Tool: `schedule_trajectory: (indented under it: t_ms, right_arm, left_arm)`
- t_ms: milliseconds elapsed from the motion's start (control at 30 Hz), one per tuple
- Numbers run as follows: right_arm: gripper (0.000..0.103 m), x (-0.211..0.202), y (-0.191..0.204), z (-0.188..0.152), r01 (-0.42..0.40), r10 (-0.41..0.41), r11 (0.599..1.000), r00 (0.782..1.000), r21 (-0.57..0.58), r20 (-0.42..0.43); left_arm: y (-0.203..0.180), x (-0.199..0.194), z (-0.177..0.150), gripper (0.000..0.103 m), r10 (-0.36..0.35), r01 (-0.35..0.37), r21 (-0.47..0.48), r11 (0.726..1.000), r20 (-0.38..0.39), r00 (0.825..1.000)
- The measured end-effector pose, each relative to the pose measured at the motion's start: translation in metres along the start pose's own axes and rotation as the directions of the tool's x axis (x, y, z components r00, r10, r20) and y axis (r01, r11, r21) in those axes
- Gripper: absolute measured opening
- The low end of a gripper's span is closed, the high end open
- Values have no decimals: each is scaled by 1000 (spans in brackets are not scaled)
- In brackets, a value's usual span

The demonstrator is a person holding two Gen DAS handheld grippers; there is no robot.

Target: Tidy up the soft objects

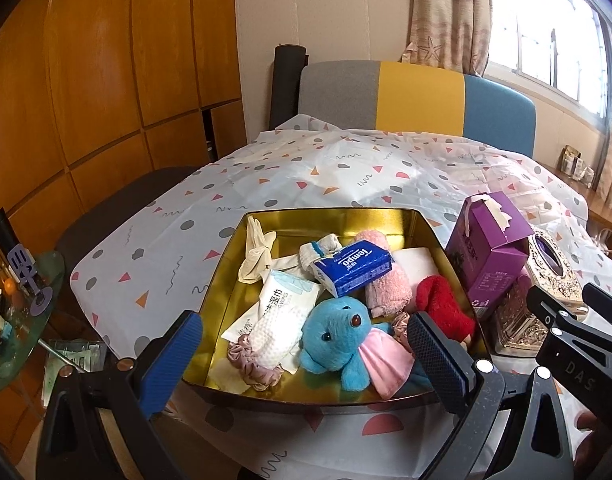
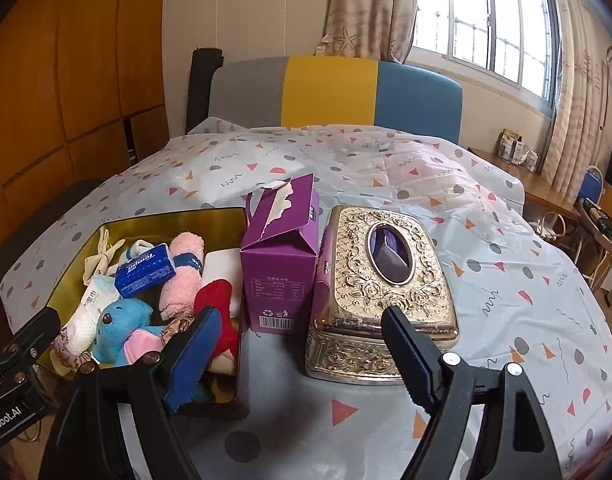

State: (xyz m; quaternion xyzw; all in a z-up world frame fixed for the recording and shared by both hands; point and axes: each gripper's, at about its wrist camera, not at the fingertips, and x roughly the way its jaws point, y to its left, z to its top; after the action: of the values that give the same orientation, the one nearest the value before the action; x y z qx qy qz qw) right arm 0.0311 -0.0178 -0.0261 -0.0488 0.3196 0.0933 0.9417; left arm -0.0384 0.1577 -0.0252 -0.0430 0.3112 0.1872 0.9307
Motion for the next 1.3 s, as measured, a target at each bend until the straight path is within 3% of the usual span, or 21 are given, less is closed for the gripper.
schedule_trajectory:
  t_ms: [1300]
  right_arm:
    - [84, 5, 14, -1, -10, 9, 1000, 1000, -19, -21]
  left_arm:
    - [12, 0, 1, 103, 7, -8, -22, 1000, -5, 1000]
